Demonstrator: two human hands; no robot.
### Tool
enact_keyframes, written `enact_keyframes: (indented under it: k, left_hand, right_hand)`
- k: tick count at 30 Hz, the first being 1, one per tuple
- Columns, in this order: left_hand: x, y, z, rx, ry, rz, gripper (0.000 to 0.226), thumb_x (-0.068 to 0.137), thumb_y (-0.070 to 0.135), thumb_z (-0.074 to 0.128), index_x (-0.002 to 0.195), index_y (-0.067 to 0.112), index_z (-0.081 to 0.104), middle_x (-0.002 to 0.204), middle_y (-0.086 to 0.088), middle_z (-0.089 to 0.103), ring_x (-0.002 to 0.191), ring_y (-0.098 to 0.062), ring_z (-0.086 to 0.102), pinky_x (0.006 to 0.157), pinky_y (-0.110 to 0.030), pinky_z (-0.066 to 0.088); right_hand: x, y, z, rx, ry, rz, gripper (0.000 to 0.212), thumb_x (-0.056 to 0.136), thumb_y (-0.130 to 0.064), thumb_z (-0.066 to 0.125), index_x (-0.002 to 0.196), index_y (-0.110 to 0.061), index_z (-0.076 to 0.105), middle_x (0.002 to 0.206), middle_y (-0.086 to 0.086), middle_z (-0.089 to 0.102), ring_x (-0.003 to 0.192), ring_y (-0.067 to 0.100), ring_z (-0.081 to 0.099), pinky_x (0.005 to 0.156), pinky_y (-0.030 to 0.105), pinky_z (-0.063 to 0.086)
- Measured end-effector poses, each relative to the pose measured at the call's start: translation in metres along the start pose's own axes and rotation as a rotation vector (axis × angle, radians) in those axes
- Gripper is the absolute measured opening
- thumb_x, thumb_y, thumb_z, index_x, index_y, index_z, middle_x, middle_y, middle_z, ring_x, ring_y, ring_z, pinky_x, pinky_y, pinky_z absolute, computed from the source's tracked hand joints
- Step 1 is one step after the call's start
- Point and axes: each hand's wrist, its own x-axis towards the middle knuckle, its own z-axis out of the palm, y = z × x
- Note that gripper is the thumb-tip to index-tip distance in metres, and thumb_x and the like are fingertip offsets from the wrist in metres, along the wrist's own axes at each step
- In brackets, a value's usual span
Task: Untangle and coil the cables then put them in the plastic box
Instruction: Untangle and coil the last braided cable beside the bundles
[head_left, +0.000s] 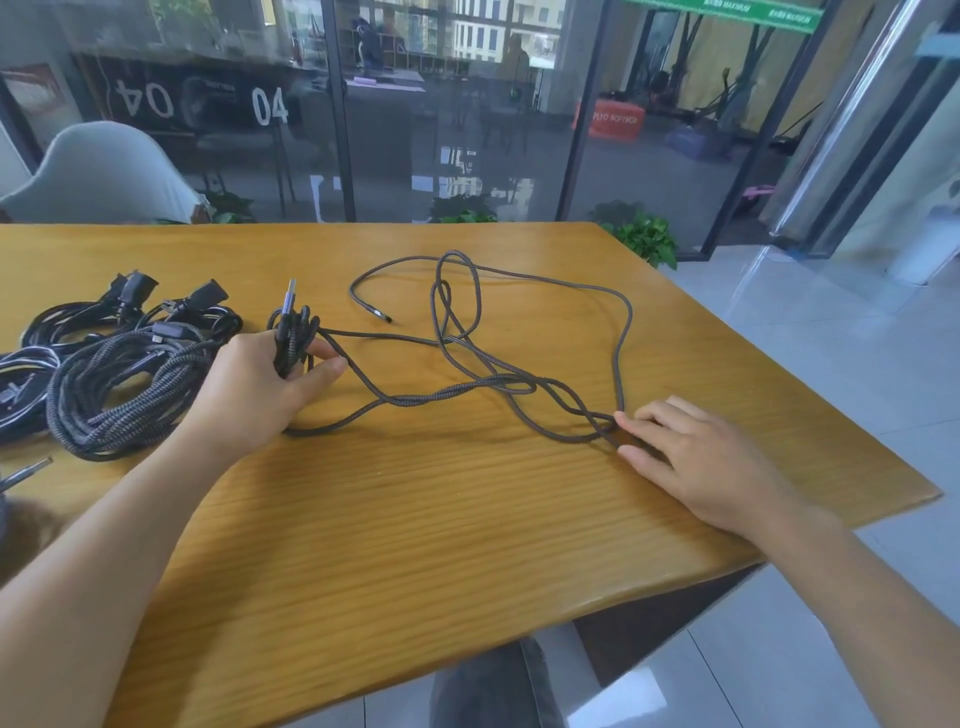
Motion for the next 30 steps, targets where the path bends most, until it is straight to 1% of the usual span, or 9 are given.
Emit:
enact_keyframes:
  k: [4, 7, 9, 13, 16, 20, 23, 26, 30]
  left_hand:
    - [-0.001, 0.002, 0.001, -0.015, -0.013, -0.005, 0.009, 0.094, 0.035, 0.075, 0.090, 0.029, 0.071, 0.054, 0.002, 0.039, 0.052, -0.017, 0.039, 0.060, -0.032, 0.038]
    - [-0.001, 0.001, 0.001, -0.030, -0.015, -0.021, 0.010, 0.094, 0.036, 0.075, 0.091, 0.027, 0.072, 0.052, 0.006, 0.038, 0.052, -0.017, 0.038, 0.060, -0.032, 0.038]
    - [-0.001, 0.000, 0.002, -0.053, -0.008, -0.042, 0.012, 0.094, 0.036, 0.076, 0.091, 0.024, 0.073, 0.050, 0.007, 0.037, 0.053, -0.018, 0.038, 0.061, -0.032, 0.037]
    - [-0.002, 0.002, 0.003, -0.090, -0.005, -0.052, 0.015, 0.094, 0.036, 0.075, 0.090, 0.022, 0.073, 0.051, 0.004, 0.039, 0.057, -0.022, 0.038, 0.062, -0.032, 0.038]
    - [-0.002, 0.004, 0.004, -0.090, -0.008, -0.049, 0.015, 0.095, 0.037, 0.074, 0.091, 0.022, 0.073, 0.056, -0.003, 0.044, 0.058, -0.023, 0.041, 0.063, -0.033, 0.040]
    - [-0.002, 0.003, 0.003, -0.076, -0.020, -0.040, 0.016, 0.095, 0.038, 0.074, 0.092, 0.022, 0.073, 0.052, 0.001, 0.042, 0.055, -0.021, 0.040, 0.062, -0.033, 0.040]
    - [-0.001, 0.002, 0.003, -0.082, -0.024, -0.050, 0.017, 0.095, 0.039, 0.073, 0.093, 0.023, 0.073, 0.049, 0.005, 0.040, 0.051, -0.017, 0.037, 0.059, -0.031, 0.038]
    - [-0.004, 0.008, 0.005, -0.122, -0.031, -0.056, 0.015, 0.095, 0.037, 0.074, 0.093, 0.022, 0.073, 0.052, 0.002, 0.042, 0.051, -0.015, 0.036, 0.058, -0.030, 0.037]
    - [-0.007, 0.017, 0.010, -0.140, -0.066, -0.025, 0.015, 0.095, 0.038, 0.074, 0.091, 0.023, 0.072, 0.054, -0.001, 0.040, 0.054, -0.019, 0.034, 0.057, -0.031, 0.034]
  right_hand:
    - [0.001, -0.007, 0.000, 0.207, 0.218, 0.135, 0.036, 0.111, -0.037, 0.040, 0.129, -0.023, 0.068, 0.100, -0.010, 0.078, 0.093, 0.013, 0.072, 0.082, 0.031, 0.050]
    - [0.008, -0.014, -0.002, 0.661, 0.196, 0.370, 0.018, 0.108, -0.034, 0.051, 0.124, -0.035, 0.058, 0.085, -0.010, 0.079, 0.074, 0.008, 0.073, 0.077, 0.029, 0.055]
    - [0.014, -0.017, -0.002, 0.762, 0.197, 0.450, 0.011, 0.108, -0.029, 0.055, 0.113, -0.035, 0.062, 0.078, -0.006, 0.077, 0.063, 0.014, 0.070, 0.071, 0.032, 0.056]
    - [0.028, -0.016, 0.006, 0.695, 0.191, 0.526, 0.013, 0.104, -0.024, 0.061, 0.101, -0.030, 0.073, 0.074, -0.008, 0.074, 0.052, 0.007, 0.058, 0.062, 0.035, 0.053]
    - [0.031, -0.017, 0.015, 0.394, 0.227, 0.397, 0.012, 0.101, -0.019, 0.066, 0.100, -0.024, 0.078, 0.093, -0.014, 0.067, 0.051, 0.007, 0.053, 0.055, 0.027, 0.042]
    - [0.025, -0.024, 0.014, 0.094, 0.169, 0.249, 0.021, 0.101, -0.019, 0.063, 0.111, -0.029, 0.079, 0.104, -0.021, 0.061, 0.079, 0.007, 0.056, 0.051, 0.022, 0.036]
    - [0.016, -0.026, 0.010, 0.148, 0.100, 0.198, 0.032, 0.101, -0.038, 0.060, 0.128, -0.028, 0.073, 0.111, -0.023, 0.058, 0.106, 0.001, 0.047, 0.065, 0.022, 0.045]
    - [0.012, -0.029, 0.012, 0.205, 0.027, 0.181, 0.058, 0.096, -0.061, 0.054, 0.140, -0.025, 0.066, 0.117, -0.020, 0.055, 0.111, 0.003, 0.047, 0.087, 0.025, 0.045]
    - [0.013, -0.039, 0.010, 0.093, 0.132, 0.073, 0.053, 0.107, -0.052, 0.042, 0.133, -0.015, 0.070, 0.114, -0.006, 0.073, 0.108, 0.013, 0.063, 0.084, 0.026, 0.049]
